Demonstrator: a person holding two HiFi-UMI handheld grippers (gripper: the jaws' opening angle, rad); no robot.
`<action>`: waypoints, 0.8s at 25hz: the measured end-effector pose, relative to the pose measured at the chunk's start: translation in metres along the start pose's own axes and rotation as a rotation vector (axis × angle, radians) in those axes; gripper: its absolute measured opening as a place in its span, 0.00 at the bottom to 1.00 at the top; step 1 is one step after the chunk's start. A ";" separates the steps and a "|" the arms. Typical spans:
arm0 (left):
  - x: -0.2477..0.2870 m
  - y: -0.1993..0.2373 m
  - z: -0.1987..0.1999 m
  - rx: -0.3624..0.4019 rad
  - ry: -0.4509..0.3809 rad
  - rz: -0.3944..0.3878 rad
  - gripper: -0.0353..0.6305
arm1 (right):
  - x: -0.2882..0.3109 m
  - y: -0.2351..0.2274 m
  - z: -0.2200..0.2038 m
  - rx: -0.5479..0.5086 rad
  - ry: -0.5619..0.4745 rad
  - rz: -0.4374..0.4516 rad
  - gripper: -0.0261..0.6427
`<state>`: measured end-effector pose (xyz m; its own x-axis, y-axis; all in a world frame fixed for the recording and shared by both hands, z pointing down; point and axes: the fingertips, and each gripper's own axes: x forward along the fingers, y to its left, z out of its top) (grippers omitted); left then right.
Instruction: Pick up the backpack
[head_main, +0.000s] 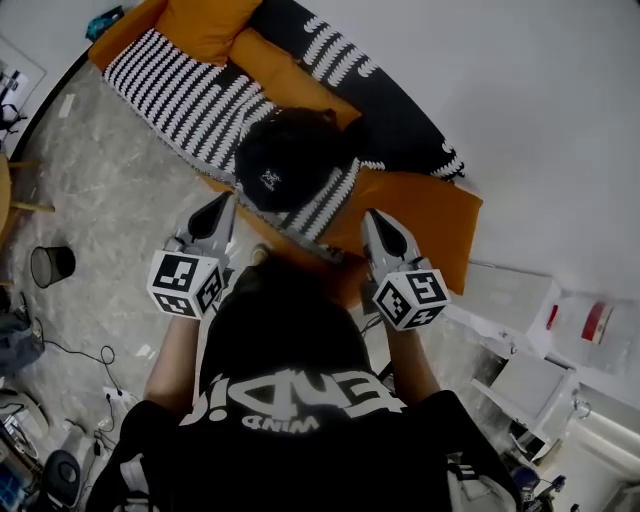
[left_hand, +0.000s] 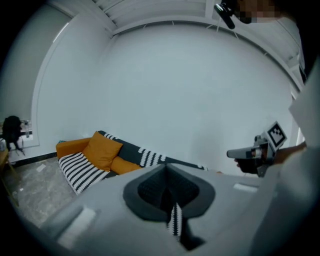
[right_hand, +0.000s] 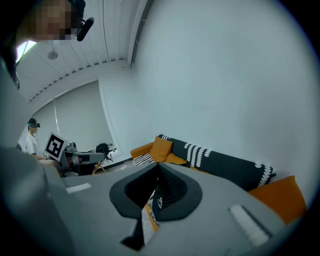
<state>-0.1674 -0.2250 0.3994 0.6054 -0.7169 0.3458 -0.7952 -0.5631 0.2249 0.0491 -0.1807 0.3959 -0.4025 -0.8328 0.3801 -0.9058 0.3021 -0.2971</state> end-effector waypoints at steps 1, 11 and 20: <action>0.005 -0.002 0.001 0.003 0.000 -0.005 0.05 | 0.000 -0.004 0.000 0.006 -0.002 -0.004 0.04; 0.038 -0.002 0.012 -0.034 -0.002 -0.049 0.20 | 0.023 -0.024 -0.001 0.019 0.018 0.022 0.18; 0.079 0.011 0.007 -0.021 0.034 -0.035 0.61 | 0.053 -0.043 -0.003 0.052 0.045 0.063 0.40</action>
<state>-0.1278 -0.2908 0.4224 0.6316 -0.6822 0.3683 -0.7743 -0.5787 0.2560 0.0659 -0.2362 0.4318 -0.4649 -0.7911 0.3975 -0.8709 0.3276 -0.3665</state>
